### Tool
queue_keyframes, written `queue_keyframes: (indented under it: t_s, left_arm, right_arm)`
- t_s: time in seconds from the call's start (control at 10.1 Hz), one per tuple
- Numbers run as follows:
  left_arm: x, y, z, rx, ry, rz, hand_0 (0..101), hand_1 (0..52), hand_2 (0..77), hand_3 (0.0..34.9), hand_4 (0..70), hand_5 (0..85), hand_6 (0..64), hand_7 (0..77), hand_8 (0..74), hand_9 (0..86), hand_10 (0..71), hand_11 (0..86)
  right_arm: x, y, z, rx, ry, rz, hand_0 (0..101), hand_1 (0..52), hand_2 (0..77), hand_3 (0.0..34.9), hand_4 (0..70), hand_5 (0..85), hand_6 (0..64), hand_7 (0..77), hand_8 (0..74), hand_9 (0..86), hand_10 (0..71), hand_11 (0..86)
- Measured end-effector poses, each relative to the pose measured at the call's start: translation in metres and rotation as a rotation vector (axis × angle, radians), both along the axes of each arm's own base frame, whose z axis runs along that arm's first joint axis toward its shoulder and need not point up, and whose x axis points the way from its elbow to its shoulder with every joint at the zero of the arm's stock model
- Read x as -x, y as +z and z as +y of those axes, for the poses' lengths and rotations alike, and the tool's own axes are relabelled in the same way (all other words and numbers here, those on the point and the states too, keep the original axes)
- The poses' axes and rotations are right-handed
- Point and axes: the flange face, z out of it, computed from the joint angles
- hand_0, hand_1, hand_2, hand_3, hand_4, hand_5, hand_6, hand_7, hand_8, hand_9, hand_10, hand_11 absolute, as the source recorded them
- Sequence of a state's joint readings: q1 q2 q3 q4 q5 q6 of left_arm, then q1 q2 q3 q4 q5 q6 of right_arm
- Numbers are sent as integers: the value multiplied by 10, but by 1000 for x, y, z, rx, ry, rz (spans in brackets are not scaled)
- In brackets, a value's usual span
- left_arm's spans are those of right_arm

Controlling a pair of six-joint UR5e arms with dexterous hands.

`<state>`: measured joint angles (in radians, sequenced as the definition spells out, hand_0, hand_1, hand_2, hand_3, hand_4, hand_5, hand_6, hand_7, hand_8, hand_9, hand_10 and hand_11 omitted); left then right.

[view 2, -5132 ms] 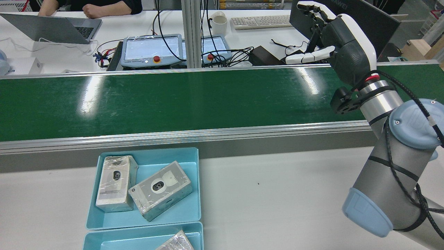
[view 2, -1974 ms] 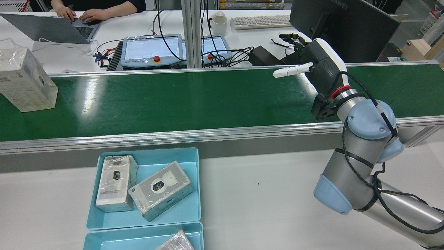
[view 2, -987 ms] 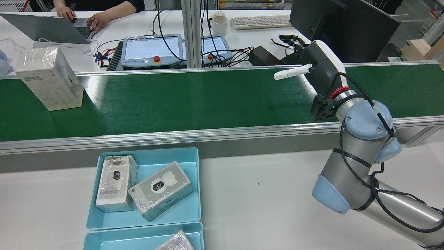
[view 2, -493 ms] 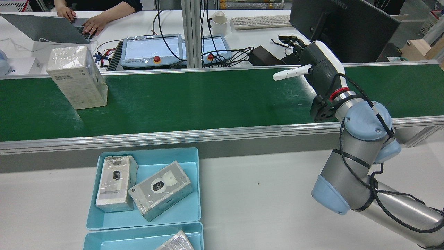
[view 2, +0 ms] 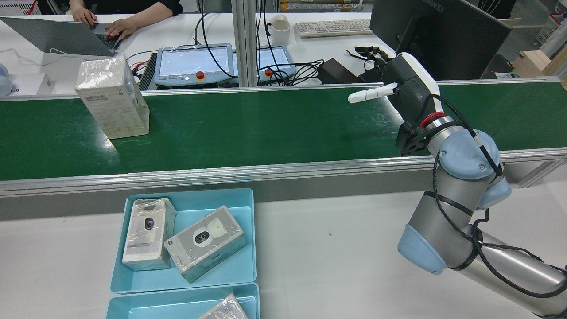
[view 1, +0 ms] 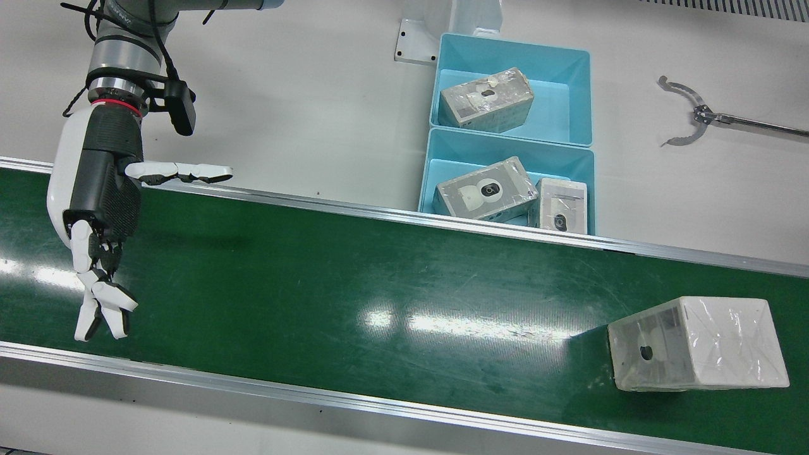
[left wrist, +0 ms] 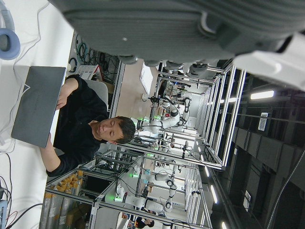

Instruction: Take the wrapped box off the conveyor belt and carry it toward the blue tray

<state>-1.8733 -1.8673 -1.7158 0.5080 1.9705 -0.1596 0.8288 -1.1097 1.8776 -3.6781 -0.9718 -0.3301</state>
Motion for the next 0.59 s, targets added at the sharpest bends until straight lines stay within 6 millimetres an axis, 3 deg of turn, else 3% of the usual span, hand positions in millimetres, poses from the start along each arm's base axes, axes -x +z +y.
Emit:
queue_keyframes:
  t_s: [0.1,0.3,0.59]
  left_arm:
    - [0,0,0,0,0,0,0,0,5,0,0,11,0,0,5,5,5,5]
    - [0,0,0,0,0,0,0,0,5,0,0,11,0,0,5,5,5,5]
    - [0,0,0,0,0,0,0,0,5,0,0,5,0,0,5,0,5,5]
  right_arm:
    - [0,0,-1,-11,0,-10,440,71,22,10,11,251,27,5,11,22,0,11]
    - [1,0,-1,-22,-1,-19,423,54,22,5,11,240,27,5,11,22,0,11]
    - [1,0,-1,-24,-2,-20,420,82,16,8,11,240,27,22,16,22,0,11]
